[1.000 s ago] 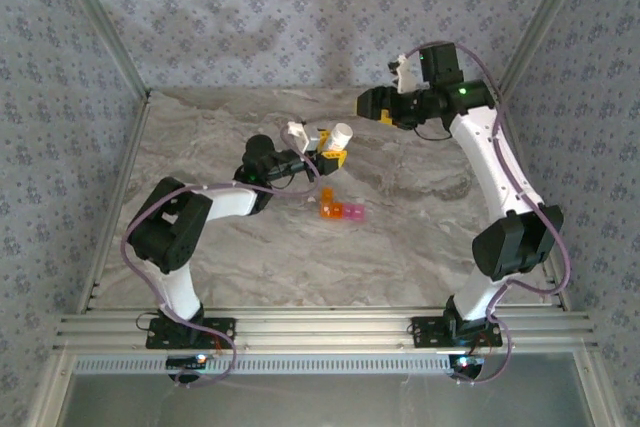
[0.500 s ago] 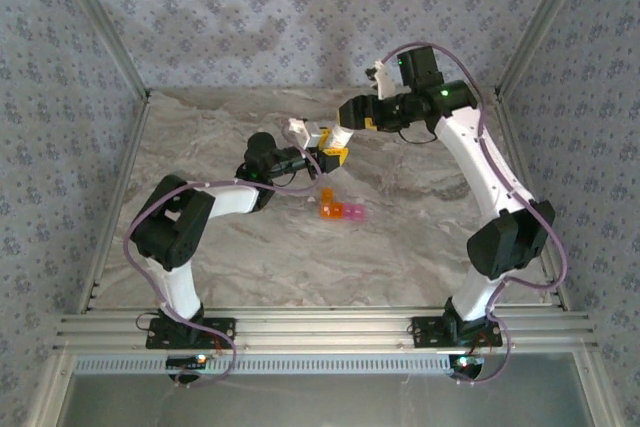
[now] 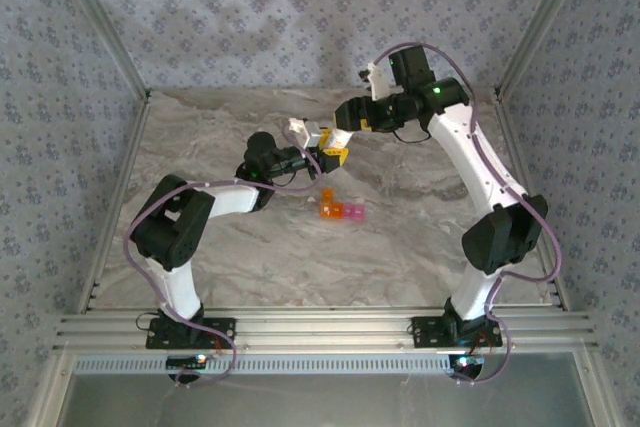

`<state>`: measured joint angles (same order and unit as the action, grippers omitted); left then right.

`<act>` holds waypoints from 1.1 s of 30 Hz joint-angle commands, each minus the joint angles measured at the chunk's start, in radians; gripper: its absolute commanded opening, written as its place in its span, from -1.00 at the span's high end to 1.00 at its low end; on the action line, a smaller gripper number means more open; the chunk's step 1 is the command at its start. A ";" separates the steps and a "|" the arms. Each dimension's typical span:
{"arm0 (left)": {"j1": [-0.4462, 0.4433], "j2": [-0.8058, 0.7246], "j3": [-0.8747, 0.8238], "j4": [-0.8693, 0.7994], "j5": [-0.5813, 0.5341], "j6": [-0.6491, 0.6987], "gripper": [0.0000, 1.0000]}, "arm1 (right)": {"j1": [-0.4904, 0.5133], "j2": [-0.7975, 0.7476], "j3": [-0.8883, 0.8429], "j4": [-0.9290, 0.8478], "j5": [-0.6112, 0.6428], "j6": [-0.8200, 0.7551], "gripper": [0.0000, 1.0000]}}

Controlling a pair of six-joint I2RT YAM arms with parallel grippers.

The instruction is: Sort the pills into containers

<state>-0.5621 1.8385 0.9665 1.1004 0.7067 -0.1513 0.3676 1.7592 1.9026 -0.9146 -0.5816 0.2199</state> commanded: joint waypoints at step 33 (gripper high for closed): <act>0.005 -0.012 0.023 0.041 -0.001 -0.019 1.00 | 0.121 0.005 -0.106 0.112 0.237 0.359 0.09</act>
<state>-0.5457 1.8423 0.9661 1.0489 0.7036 -0.1661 0.4503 1.7748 1.8500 -0.8162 -0.4030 0.4534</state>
